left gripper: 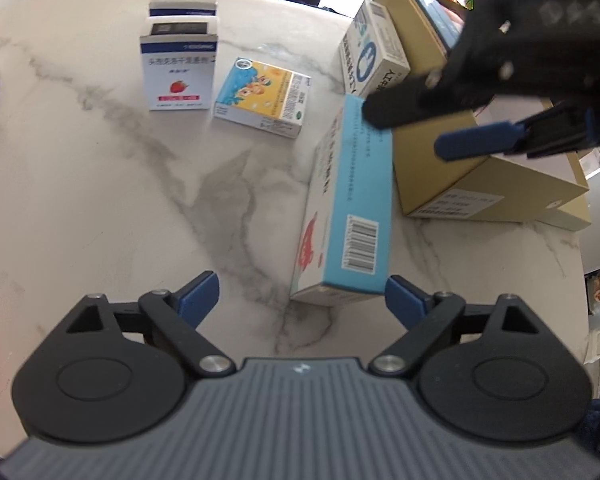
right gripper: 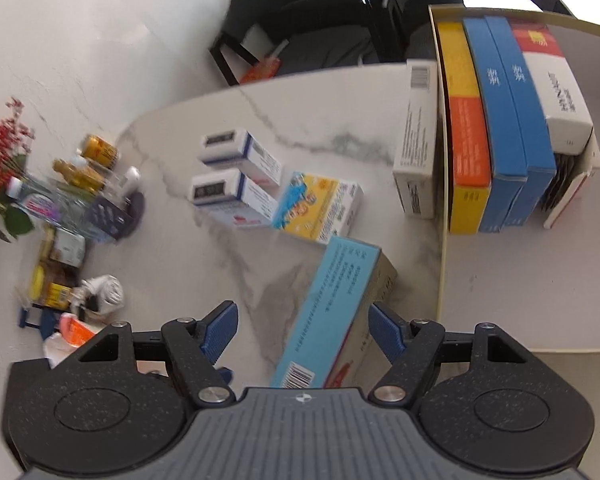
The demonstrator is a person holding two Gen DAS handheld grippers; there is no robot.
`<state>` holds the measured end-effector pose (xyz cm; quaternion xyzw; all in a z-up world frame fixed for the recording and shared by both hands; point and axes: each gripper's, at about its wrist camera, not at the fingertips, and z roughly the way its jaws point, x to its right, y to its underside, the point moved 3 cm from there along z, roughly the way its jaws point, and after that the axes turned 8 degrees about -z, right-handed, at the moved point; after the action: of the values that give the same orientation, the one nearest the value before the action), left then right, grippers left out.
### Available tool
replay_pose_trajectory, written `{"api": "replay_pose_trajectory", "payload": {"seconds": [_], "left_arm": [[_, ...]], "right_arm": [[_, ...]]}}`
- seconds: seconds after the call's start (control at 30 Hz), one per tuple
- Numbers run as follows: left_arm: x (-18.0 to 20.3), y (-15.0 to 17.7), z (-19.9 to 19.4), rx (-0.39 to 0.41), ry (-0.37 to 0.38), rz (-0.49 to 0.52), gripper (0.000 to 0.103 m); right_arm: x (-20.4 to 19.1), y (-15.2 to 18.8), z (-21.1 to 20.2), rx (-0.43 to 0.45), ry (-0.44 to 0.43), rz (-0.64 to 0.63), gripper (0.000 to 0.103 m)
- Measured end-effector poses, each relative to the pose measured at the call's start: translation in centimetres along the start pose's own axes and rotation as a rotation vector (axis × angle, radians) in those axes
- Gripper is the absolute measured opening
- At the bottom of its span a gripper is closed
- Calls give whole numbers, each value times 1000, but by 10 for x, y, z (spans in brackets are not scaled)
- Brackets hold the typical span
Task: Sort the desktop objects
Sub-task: 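Grasp the light-blue box with the right tool while the left tool opens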
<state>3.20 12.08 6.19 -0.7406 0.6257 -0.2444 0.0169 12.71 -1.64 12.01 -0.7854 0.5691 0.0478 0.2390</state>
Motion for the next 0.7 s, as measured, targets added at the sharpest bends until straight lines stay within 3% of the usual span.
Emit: {"api": "replay_pose_trajectory", "payload": {"seconds": [0.33, 0.5, 0.57, 0.7], "left_arm": [[-14, 7, -6, -2, 1, -20, 94], [-23, 11, -8, -4, -9, -35, 95], [-25, 12, -9, -3, -12, -39, 95], [-29, 12, -11, 4, -17, -46, 95]], "right_arm": [[-12, 10, 35, -67, 164, -23, 76], [-20, 11, 37, -68, 191, -55, 66], [-21, 11, 40, -78, 208, -61, 55], [-21, 12, 48, -95, 212, -44, 53]]}}
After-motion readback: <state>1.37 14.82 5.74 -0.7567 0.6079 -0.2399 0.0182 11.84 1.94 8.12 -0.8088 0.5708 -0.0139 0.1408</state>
